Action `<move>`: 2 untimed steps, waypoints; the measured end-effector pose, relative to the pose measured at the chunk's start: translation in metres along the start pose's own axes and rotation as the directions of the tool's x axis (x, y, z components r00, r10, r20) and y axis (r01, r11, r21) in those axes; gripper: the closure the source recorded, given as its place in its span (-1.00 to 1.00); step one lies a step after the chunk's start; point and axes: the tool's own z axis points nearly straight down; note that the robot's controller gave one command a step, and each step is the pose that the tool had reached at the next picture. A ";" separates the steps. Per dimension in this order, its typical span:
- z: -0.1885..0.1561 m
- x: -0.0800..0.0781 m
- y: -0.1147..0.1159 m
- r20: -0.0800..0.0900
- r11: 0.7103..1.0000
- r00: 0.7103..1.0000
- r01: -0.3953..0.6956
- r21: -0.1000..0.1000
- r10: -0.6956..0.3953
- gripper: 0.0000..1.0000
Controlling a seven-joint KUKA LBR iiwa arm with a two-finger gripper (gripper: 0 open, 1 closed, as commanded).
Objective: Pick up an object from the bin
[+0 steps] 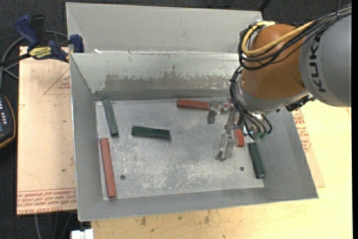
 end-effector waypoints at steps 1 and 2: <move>0.112 -0.051 0.042 0.004 0.998 0.998 0.068 -0.001 -0.068 -1.00; 0.104 -0.064 0.127 0.013 0.984 0.984 0.177 -0.002 -0.177 -1.00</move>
Offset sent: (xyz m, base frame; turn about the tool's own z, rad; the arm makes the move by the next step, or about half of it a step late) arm 0.0506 0.0395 -0.1076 -0.0647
